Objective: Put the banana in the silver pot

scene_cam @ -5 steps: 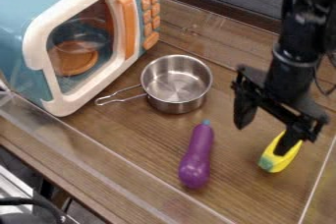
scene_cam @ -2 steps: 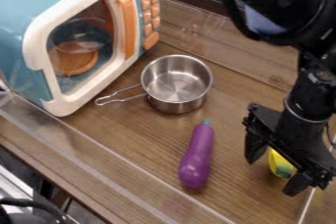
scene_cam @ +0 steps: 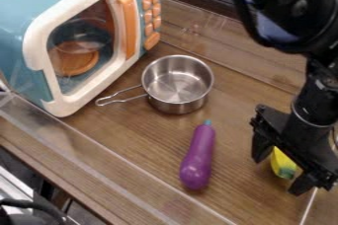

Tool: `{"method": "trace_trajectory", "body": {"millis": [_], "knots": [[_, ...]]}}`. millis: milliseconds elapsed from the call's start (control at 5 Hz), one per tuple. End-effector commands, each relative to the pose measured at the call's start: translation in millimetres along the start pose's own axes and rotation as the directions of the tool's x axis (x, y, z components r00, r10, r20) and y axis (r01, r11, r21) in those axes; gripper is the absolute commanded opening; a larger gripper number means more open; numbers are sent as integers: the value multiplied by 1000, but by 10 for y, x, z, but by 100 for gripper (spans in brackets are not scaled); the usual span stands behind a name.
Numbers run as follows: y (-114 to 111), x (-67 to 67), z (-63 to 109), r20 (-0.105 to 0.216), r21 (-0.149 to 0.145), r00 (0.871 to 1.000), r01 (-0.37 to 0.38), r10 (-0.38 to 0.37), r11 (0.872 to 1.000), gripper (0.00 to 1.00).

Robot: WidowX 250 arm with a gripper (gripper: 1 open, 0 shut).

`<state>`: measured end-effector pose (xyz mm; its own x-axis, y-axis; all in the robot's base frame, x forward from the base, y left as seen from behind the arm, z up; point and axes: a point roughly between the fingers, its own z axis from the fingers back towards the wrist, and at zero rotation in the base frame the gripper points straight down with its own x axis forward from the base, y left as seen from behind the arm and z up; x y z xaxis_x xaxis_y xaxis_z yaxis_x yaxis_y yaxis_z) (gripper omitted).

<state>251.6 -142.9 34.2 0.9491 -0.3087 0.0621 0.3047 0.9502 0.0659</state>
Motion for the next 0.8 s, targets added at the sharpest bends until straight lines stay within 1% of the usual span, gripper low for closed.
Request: {"method": "trace_trajectory", "body": {"millis": [0, 200, 400, 600], "knots": [[26, 172, 55, 61, 0, 998, -22, 22, 1000, 100], [57, 233, -11, 77, 3, 997, 30, -30, 1000, 0], [106, 245, -20, 79, 4, 993, 84, -84, 996, 0], [52, 164, -43, 74, -1, 991, 114, -114, 993, 100]]}}
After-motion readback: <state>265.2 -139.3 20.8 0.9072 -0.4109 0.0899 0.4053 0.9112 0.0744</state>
